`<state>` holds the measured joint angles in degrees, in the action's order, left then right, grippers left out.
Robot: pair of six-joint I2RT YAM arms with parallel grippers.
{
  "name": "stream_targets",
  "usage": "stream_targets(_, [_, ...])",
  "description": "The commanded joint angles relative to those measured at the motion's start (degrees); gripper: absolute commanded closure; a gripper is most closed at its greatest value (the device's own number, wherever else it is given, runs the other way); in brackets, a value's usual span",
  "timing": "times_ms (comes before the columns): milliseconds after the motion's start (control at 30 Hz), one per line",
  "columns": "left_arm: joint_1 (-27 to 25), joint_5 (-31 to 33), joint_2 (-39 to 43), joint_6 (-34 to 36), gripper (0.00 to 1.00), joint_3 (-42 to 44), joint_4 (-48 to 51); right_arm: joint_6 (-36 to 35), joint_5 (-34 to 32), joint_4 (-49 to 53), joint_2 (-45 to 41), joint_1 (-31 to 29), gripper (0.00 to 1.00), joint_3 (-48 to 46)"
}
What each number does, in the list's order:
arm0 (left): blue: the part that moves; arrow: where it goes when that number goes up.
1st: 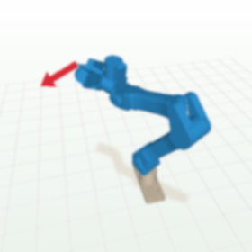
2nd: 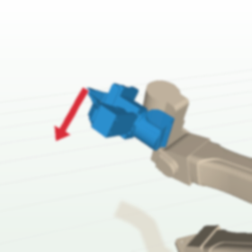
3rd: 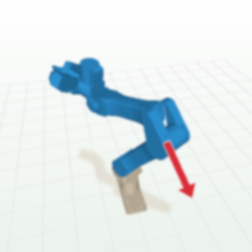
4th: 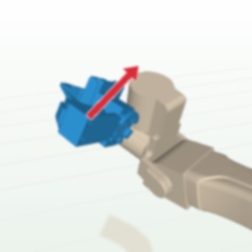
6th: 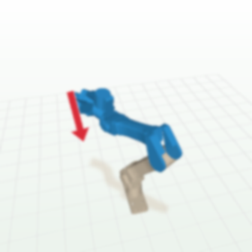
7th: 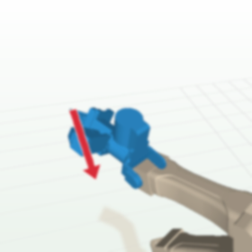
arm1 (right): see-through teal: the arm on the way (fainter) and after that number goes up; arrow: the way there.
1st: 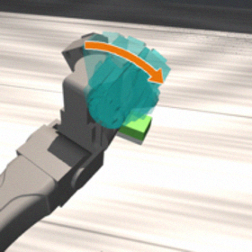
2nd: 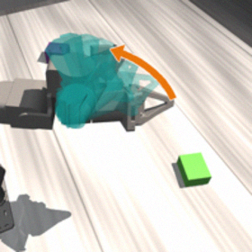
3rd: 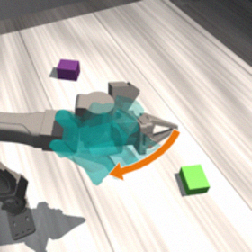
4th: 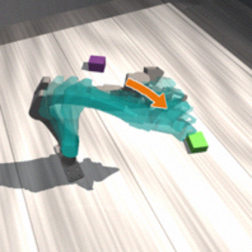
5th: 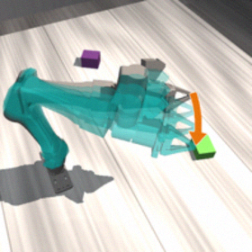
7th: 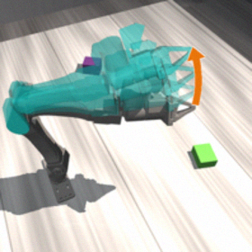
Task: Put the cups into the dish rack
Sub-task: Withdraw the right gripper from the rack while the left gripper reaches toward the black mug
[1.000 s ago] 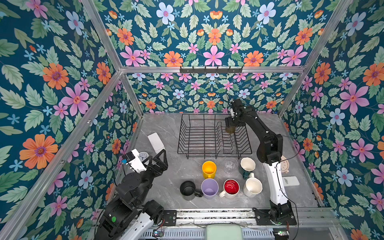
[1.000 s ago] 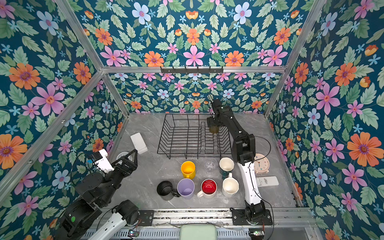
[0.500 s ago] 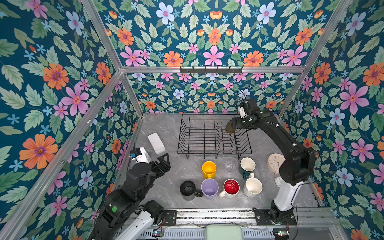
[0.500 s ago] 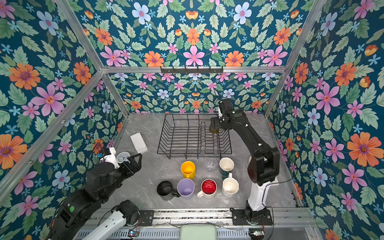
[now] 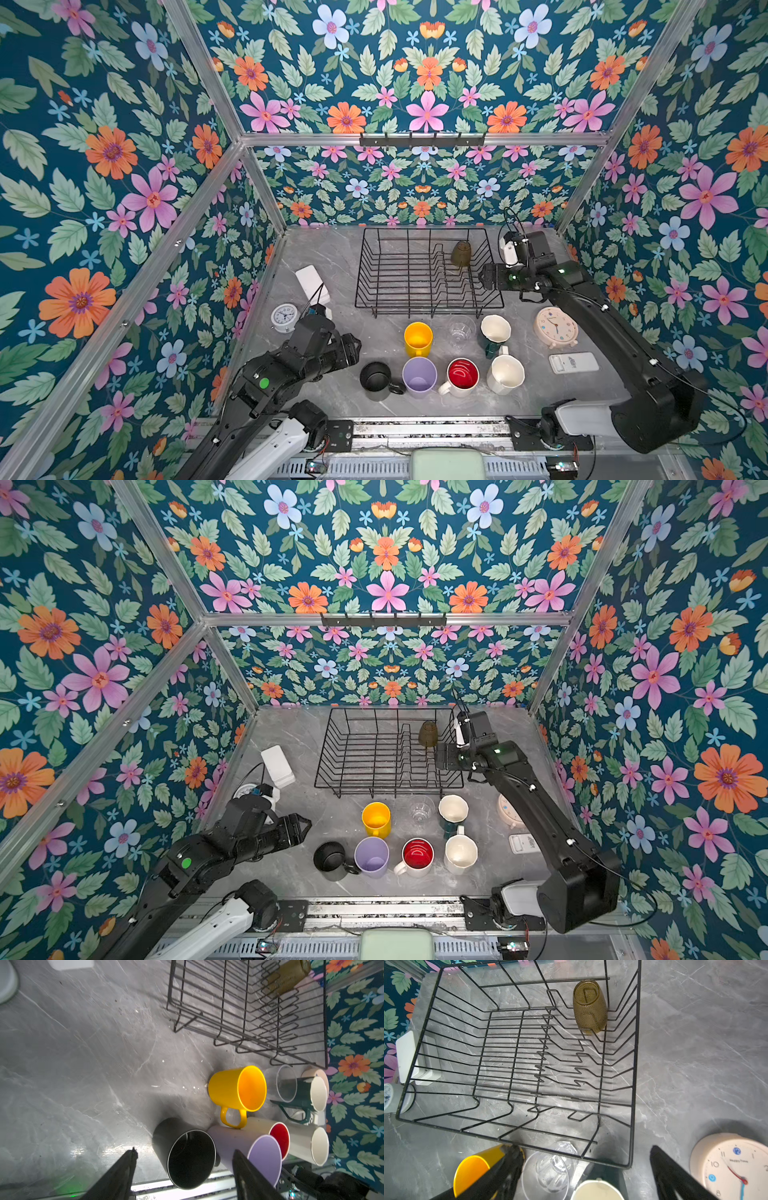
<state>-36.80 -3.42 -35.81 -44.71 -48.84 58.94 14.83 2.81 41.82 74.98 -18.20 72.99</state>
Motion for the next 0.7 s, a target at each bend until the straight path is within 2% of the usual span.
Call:
stream_targets(0, [-0.02,-4.68,-0.38,2.27,0.26,1.26,0.77,1.50,-0.65,0.27,-2.70,-0.01,0.05,-1.58])
stream_targets(300, [-0.03,-5.10,-1.80,4.24,0.30,4.70,0.83,3.88,-0.35,0.45,-8.71,-0.06,0.05,-6.29])
stream_targets(667, [-0.47,-7.20,-5.35,6.16,0.36,8.01,-2.68,4.95,0.15,0.71,-11.56,-0.05,0.05,-8.87])
